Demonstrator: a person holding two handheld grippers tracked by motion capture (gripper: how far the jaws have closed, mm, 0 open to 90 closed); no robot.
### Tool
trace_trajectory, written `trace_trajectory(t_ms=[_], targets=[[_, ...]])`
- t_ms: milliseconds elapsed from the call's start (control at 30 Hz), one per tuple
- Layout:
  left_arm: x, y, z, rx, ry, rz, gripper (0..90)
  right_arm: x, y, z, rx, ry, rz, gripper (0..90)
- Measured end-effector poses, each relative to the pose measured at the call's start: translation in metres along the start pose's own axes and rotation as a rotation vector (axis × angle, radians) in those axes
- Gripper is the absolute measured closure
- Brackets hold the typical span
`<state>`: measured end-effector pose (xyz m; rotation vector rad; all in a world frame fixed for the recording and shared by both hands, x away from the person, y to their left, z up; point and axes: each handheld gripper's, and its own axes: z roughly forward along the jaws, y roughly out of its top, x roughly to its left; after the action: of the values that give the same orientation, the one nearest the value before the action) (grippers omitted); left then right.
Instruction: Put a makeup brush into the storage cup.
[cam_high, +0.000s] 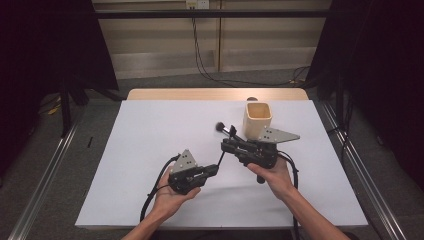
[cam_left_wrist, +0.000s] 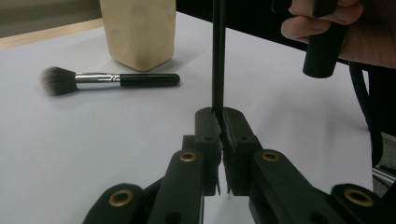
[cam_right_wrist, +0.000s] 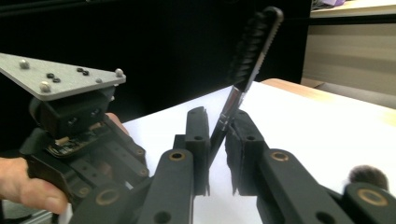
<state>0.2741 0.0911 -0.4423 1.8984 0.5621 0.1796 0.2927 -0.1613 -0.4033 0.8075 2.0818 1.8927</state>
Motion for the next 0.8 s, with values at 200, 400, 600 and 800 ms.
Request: trace_trajectory(t_ms=[200,400,600,800], targets=[[-0.0004,-0.0020,0.0015,0.008,0.009,0.008,85.7,0.0003,-0.0007,0.0021,0.008,0.018,0.015,82.6],[0.0001,-0.0046,0.0036,0.011,0.016,0.024,86.1,0.0040,-0.0019,0.0044,0.028,0.040,0.001,86.3],[0.0002,-0.0045,0.0025,-0.001,0.015,0.029,82.7,0.0044,-0.0017,0.0037,0.023,0.045,0.006,86.4],[0.0021,-0.0046,0.0019,-0.003,0.015,0.008,75.5,0.0037,-0.0010,0.0015,0.020,0.037,-0.001,86.4]])
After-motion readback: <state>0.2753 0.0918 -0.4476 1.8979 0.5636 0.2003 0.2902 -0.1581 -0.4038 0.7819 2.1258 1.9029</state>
